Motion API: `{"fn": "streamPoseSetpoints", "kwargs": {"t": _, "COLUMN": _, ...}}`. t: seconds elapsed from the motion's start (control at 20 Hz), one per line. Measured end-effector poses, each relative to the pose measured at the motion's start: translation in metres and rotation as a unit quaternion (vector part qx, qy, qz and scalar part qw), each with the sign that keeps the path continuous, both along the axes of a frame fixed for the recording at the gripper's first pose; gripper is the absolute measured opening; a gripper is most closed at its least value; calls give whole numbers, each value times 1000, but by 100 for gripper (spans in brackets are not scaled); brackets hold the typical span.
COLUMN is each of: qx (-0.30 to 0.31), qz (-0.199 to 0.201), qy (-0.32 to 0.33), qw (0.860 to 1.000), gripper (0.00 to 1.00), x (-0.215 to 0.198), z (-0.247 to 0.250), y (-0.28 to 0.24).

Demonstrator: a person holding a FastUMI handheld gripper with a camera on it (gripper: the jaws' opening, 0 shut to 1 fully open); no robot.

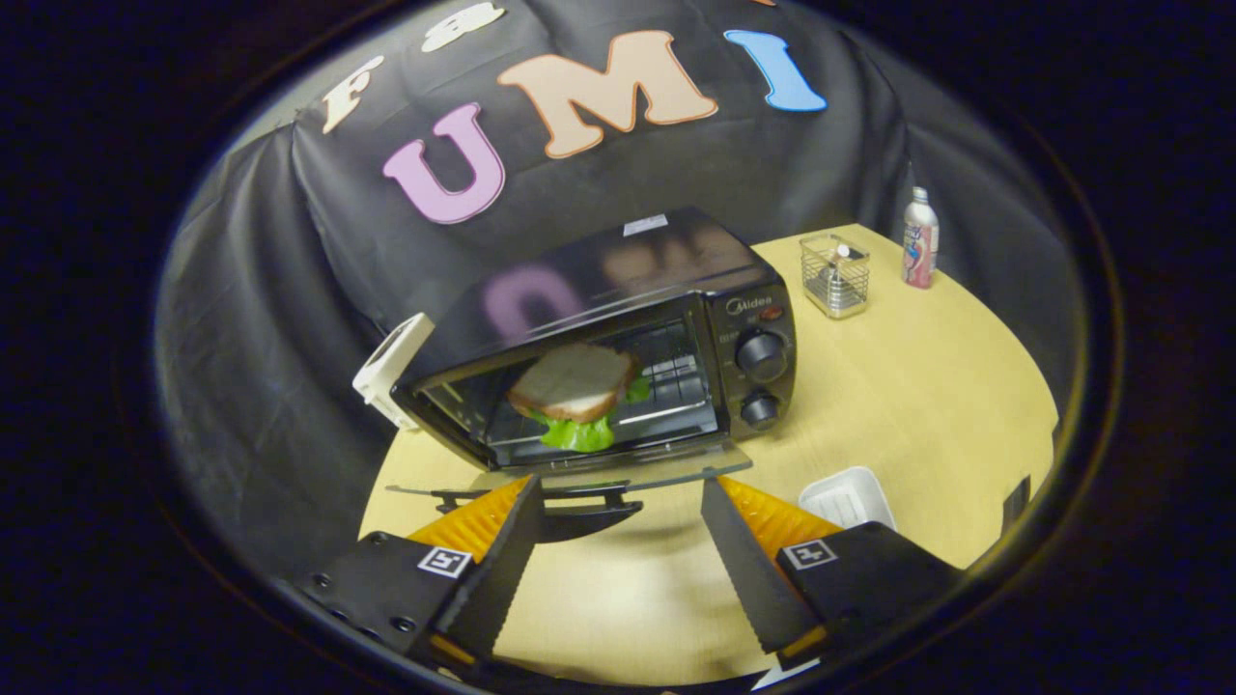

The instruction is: Open the toaster oven, put the food inside, and close the toaster oven door.

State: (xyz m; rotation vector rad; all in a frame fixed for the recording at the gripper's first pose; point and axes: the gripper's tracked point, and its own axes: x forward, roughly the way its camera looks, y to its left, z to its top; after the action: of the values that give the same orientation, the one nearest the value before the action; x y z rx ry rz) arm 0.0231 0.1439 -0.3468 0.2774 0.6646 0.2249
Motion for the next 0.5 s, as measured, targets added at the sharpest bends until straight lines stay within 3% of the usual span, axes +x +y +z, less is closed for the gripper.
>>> {"fn": "streamPoseSetpoints", "kwargs": {"t": 0.5, "qx": 24, "qz": -36, "qy": -68, "qw": 997, "gripper": 100, "x": 51, "z": 30, "y": 8}}
